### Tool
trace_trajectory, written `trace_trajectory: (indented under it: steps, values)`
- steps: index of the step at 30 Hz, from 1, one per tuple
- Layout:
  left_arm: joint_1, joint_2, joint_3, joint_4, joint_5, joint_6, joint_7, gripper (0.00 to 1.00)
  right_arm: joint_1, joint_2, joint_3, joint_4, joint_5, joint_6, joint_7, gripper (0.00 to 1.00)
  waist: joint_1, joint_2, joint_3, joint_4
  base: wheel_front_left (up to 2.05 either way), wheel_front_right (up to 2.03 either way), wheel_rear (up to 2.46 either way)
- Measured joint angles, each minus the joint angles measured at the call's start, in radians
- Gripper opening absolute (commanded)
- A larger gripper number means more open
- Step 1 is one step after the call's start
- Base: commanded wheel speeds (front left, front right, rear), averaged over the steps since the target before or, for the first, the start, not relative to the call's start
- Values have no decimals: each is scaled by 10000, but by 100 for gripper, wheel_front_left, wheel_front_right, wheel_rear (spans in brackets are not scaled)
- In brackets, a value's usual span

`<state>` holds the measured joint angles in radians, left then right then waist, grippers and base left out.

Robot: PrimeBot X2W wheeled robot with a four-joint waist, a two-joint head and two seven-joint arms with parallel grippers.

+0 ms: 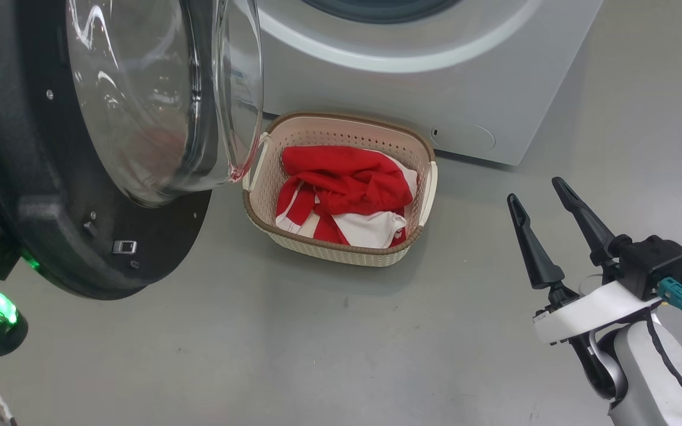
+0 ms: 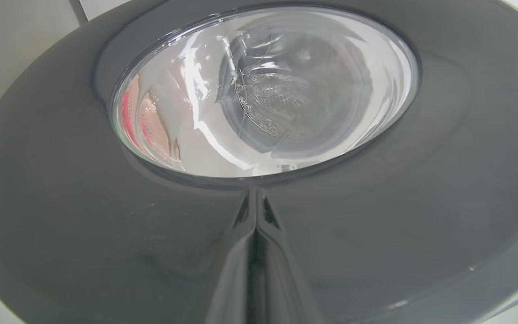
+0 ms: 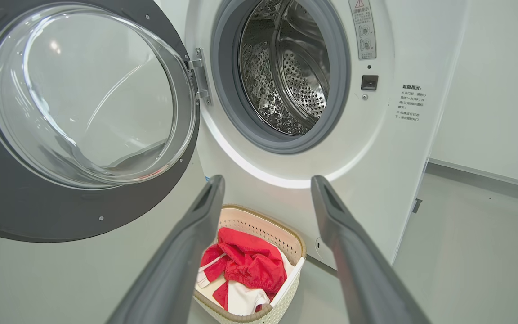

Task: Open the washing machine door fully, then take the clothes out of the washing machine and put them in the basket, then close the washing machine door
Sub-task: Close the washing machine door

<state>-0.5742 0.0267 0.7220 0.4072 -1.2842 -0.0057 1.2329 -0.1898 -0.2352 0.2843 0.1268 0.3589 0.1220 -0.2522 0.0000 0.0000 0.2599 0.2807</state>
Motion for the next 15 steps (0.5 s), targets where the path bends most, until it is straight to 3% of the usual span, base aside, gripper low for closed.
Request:
trace_trajectory:
  steps: [15]
  values:
    - [715,-109,-803,-976,-539,6,525,0,4,113,23,29,0,0,0,100,0,0,-119,-161,0,0,0]
